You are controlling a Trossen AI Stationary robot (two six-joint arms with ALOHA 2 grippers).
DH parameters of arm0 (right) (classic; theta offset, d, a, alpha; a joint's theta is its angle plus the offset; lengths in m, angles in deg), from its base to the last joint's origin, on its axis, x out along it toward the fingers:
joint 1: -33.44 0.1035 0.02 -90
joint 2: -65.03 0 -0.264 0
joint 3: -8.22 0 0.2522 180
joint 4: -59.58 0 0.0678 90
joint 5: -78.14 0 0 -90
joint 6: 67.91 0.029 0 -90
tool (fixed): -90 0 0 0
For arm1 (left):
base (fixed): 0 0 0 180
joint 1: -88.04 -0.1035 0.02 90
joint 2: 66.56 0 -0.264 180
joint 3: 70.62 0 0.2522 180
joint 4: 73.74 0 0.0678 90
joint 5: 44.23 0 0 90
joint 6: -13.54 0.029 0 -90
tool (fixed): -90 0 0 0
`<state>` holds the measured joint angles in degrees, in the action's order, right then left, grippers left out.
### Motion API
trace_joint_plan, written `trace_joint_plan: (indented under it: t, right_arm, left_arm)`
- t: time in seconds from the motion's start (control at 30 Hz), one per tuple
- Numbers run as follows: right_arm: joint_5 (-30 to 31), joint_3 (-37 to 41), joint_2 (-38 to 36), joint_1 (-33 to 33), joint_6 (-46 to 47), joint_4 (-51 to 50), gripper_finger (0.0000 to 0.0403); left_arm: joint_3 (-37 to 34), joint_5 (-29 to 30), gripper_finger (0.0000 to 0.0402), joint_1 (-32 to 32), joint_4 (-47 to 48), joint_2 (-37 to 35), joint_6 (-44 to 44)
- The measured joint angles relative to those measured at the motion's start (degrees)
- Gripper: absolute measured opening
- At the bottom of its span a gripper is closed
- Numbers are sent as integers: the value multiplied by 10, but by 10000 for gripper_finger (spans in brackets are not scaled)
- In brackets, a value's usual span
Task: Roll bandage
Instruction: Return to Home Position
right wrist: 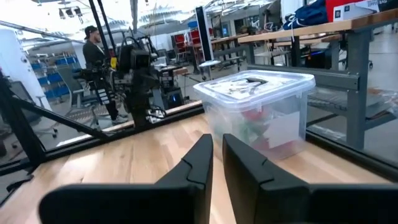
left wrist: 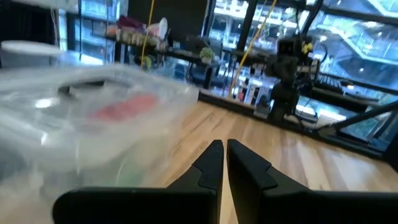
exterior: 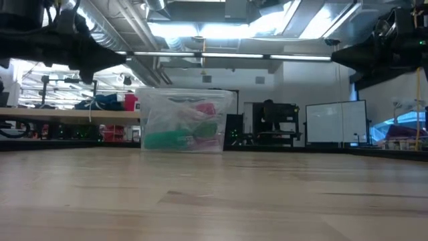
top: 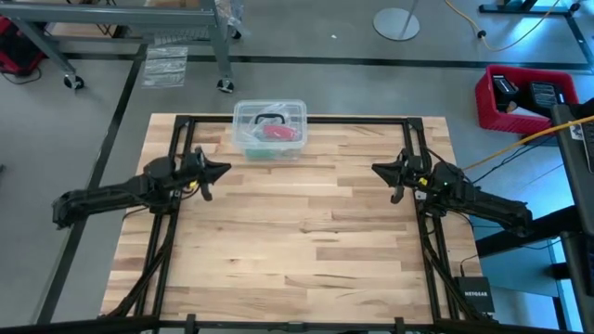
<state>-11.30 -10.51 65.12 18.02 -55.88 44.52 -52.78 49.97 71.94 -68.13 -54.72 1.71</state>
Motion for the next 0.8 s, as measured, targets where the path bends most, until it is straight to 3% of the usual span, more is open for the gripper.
trace_joint_plan:
  t: [0.27, 0.6, 0.8]
  right_arm:
    - [-1, 0, 0, 0, 9, -19, 42]
    - [17, 29, 1, 0, 14, -6, 42]
    - [7, 43, 0, 0, 10, 29, 42]
  left_arm:
    - [-10, 13, 15, 0, 106, -119, -7]
    - [-10, 16, 15, 0, 132, -116, 3]
    - [-32, -11, 15, 0, 79, -116, -13]
